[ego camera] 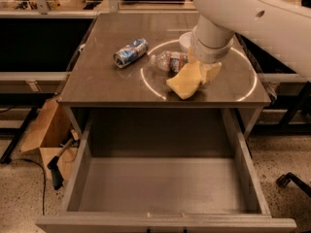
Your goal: Pick sponge from top drawer and place on counter
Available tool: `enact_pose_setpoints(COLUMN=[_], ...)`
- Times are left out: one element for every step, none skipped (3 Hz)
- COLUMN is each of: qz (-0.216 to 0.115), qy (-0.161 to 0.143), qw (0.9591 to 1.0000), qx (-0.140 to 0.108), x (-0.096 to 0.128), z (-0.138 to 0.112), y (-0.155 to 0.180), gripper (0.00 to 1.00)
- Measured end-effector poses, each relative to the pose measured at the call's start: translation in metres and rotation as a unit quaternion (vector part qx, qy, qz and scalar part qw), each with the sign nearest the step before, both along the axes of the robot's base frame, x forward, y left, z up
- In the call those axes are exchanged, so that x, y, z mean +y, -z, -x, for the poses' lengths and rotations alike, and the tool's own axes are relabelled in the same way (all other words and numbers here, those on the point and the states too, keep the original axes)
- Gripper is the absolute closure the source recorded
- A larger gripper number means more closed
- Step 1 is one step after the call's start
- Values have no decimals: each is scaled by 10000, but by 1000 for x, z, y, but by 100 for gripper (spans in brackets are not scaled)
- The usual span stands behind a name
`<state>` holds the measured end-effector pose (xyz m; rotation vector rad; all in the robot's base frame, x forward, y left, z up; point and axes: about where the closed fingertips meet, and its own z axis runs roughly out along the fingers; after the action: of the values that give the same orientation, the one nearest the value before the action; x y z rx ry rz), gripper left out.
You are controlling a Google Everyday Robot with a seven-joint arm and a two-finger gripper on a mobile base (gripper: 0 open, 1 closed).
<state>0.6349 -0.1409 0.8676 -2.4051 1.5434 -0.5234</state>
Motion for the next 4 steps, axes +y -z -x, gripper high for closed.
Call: enact_pose_setpoints(qz=[0,0,0,0], qy=[0,0,0,0], qw=[10000,10000,10000,10000], qx=[0,0,0,0], x=[0,0,0,0], z=[0,0,0,0], y=[0,0,0,0], gripper=[74,50,27,4])
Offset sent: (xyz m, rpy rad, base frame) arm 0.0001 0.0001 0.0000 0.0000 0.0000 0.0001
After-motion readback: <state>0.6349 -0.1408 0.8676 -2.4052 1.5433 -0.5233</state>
